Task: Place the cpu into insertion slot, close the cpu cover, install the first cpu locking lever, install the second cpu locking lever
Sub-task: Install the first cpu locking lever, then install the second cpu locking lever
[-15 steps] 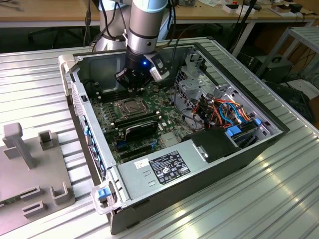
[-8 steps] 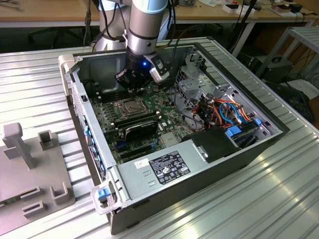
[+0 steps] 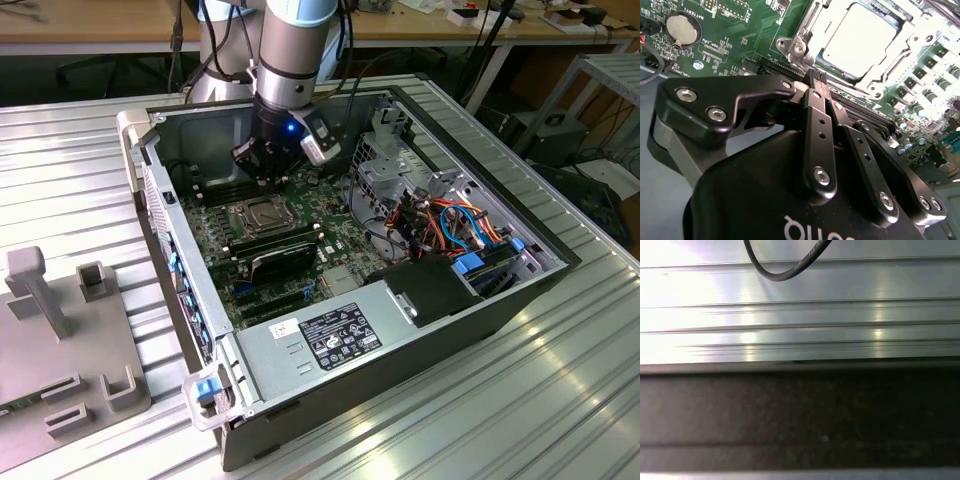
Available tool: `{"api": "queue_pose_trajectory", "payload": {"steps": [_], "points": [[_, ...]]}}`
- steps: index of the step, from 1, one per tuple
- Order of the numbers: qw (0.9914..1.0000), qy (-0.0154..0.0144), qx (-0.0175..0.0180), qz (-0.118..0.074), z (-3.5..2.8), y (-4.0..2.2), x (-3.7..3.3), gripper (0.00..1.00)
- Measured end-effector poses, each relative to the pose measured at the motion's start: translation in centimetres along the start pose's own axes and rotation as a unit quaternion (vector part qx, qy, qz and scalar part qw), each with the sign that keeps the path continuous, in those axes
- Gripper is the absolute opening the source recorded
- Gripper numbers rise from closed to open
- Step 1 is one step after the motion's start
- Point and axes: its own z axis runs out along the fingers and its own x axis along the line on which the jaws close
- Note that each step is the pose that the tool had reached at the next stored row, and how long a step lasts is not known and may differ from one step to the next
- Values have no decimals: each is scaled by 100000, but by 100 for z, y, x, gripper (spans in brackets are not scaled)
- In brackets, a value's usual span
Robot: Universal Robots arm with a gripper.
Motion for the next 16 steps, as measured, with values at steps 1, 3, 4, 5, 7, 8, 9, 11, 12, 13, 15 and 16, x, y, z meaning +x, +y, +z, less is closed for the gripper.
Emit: {"api": "queue_pose_trajectory", "payload": {"steps": [1,3,4,5,7,8,9,11,12,13,15,16], "points": [[100000,2,34,0,-31,0,1,11],[100000,0,33,2,-42,-14,1,11],[100000,-1,36,3,-47,-30,0,11],[100000,-1,33,3,-48,-39,0,11],[100000,-3,34,10,-47,-40,0,11],[100000,-2,36,8,-47,-40,0,11],[100000,0,36,3,-48,-44,0,11],[100000,2,38,3,-48,-48,0,11],[100000,-1,33,1,-48,-48,0,11],[100000,-1,34,2,-48,-49,0,11],[100000,-1,33,1,-48,-50,0,11],[100000,-1,37,3,-48,-50,0,11]]}}
